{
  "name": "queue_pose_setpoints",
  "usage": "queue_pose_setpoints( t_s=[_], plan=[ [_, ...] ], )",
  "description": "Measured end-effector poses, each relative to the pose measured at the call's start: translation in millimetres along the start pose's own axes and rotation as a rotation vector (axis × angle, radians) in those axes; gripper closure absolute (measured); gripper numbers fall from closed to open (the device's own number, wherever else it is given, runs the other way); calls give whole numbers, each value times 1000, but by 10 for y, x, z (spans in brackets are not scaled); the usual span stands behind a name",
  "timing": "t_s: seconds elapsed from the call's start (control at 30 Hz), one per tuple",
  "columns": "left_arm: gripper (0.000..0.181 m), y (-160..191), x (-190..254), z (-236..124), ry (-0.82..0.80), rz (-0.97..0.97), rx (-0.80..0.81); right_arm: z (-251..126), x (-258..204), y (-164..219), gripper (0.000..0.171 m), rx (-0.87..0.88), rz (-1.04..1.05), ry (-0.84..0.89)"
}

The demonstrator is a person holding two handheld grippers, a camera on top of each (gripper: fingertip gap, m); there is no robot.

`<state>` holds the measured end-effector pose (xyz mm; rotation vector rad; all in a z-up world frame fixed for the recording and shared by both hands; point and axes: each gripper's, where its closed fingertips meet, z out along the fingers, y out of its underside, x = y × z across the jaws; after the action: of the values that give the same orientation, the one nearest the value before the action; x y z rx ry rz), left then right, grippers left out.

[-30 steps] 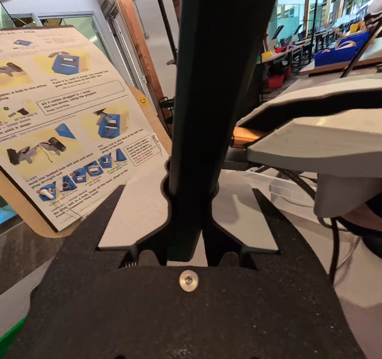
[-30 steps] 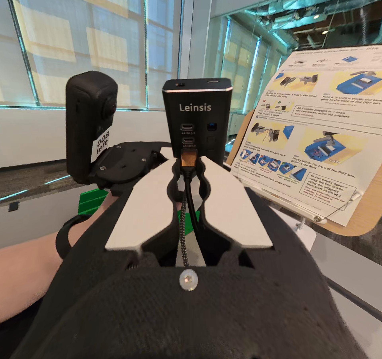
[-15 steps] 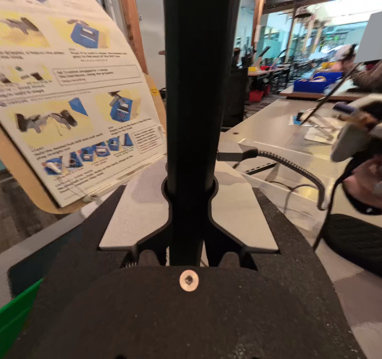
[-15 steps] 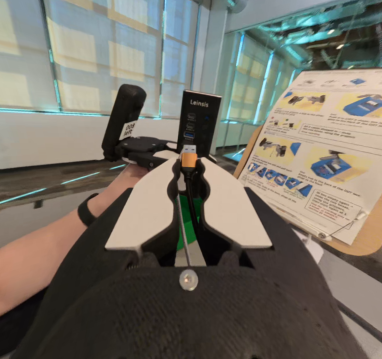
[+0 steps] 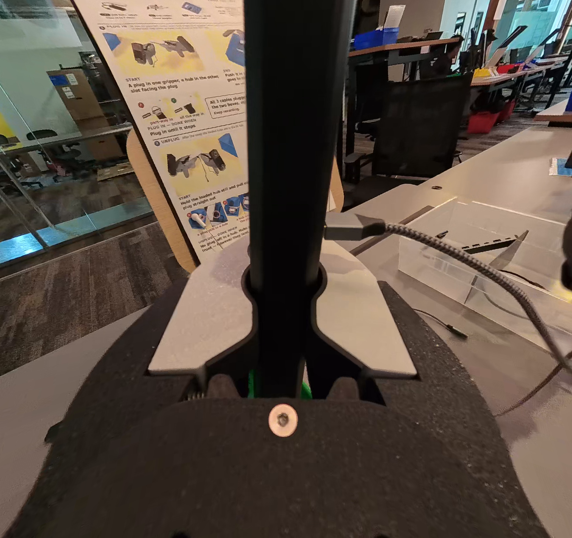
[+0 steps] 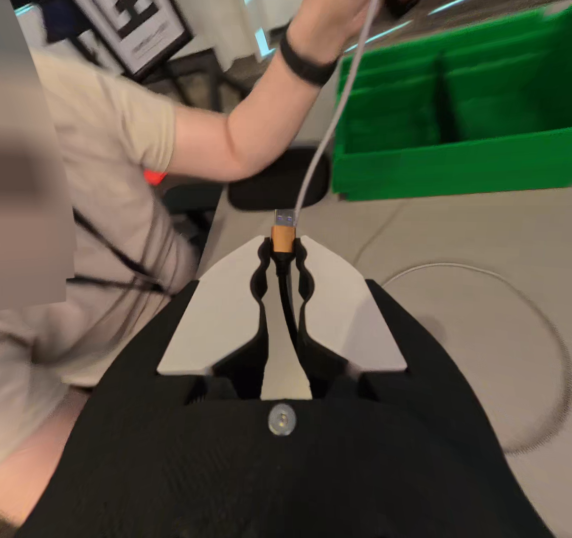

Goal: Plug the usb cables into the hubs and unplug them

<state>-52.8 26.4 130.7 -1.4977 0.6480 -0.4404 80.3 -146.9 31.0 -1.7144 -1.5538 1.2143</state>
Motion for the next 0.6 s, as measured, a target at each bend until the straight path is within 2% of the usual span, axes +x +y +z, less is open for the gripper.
queue_pose_setpoints(
  t_s=[0.07,0.17,0.23,0.33,0.4,0.47,0.6],
  plan=[
    [151,28,7,23,5,12,-11,177,54,259,155,-84,-8,-108],
    [151,52,11,36,22,24,-17,354,359,491,154,-149,37,-65],
    [151,55,47,45,53,32,-12,399,488,516,154,-138,90,-46],
    [151,48,212,84,147,25,4,350,671,440,140,-97,135,49],
    [147,47,357,131,198,18,12,241,747,311,135,-40,111,133],
    [148,68,505,197,225,25,7,59,863,49,130,76,30,291],
    [149,117,792,360,198,50,21,-396,825,-819,122,503,-104,650]
  ],
)
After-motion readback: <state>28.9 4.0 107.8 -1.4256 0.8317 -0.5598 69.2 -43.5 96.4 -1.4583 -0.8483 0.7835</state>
